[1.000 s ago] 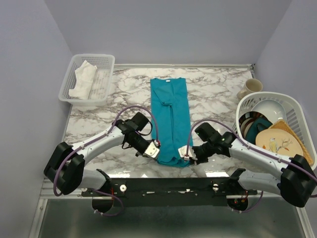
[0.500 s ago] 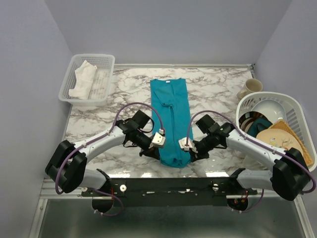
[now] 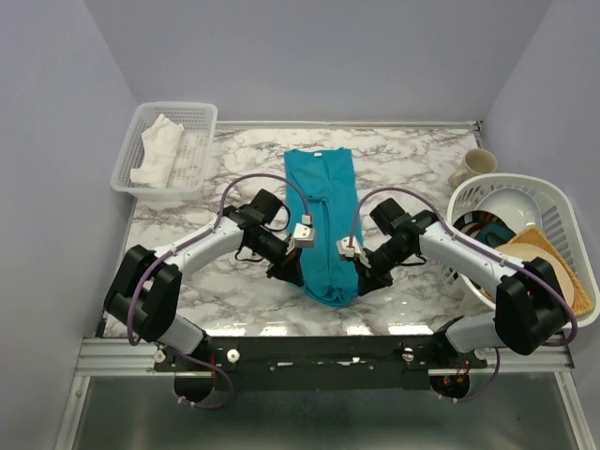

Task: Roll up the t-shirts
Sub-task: Roll the T-shirt to the center of the board.

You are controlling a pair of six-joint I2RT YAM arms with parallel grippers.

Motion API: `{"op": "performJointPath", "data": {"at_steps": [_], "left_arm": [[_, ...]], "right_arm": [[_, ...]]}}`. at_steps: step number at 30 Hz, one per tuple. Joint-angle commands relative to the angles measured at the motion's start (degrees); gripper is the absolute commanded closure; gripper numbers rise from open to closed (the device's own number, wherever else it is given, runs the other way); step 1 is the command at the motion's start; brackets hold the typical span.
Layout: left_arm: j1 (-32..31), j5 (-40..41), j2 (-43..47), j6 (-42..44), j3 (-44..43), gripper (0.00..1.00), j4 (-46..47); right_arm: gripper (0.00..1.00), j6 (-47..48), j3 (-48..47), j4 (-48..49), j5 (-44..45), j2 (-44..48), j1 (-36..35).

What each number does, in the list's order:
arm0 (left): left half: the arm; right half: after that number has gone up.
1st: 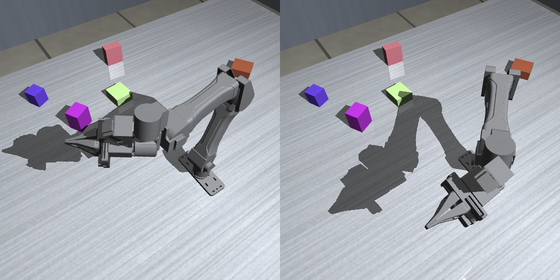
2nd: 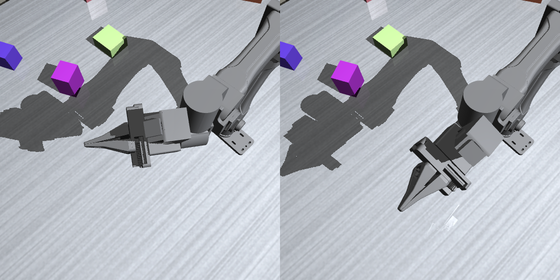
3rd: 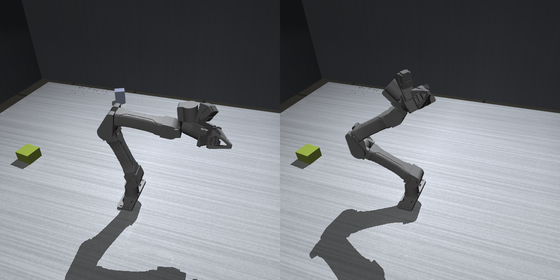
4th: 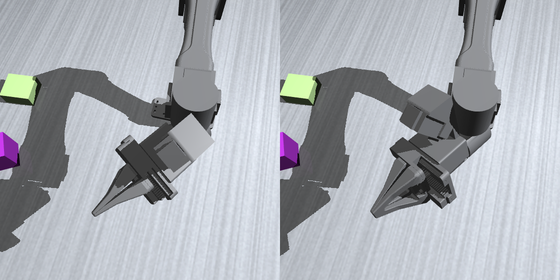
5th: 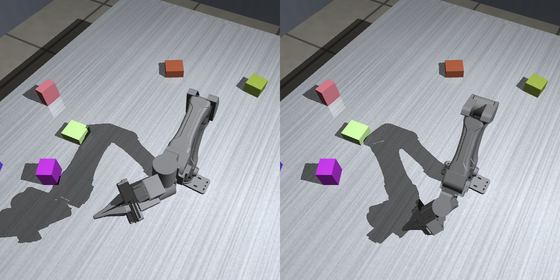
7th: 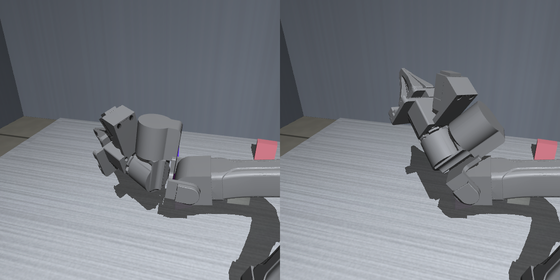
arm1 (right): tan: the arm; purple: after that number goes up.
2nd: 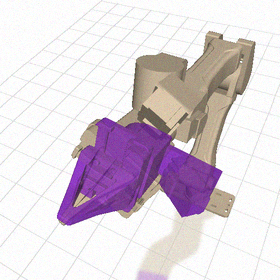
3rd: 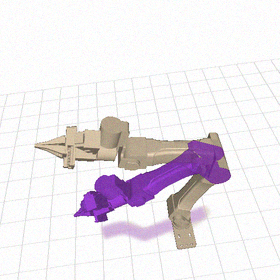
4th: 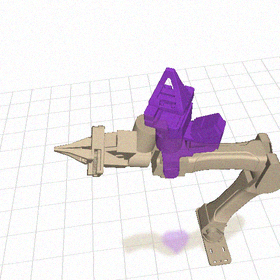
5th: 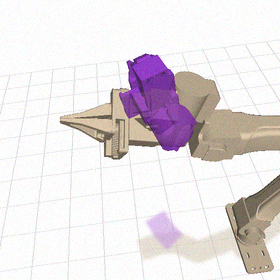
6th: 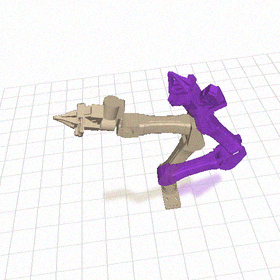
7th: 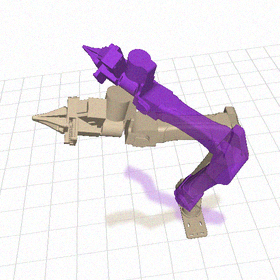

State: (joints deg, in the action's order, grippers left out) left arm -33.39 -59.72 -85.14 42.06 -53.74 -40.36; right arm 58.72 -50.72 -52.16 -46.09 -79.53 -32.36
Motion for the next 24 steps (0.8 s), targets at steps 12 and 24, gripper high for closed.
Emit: {"op": "performJointPath", "data": {"at_steps": [12, 24], "left_arm": [[4.38, 1.89, -7.48, -23.65, -3.92, 0.91, -2.10], [8.60, 5.14, -12.84, -38.11, -1.81, 0.87, 2.48]], "right_arm": [[0.91, -3.00, -11.68, -12.69, -6.21, -13.97, 7.05], [0.91, -3.34, -16.51, -15.25, -5.68, -23.21, 8.72]]}}
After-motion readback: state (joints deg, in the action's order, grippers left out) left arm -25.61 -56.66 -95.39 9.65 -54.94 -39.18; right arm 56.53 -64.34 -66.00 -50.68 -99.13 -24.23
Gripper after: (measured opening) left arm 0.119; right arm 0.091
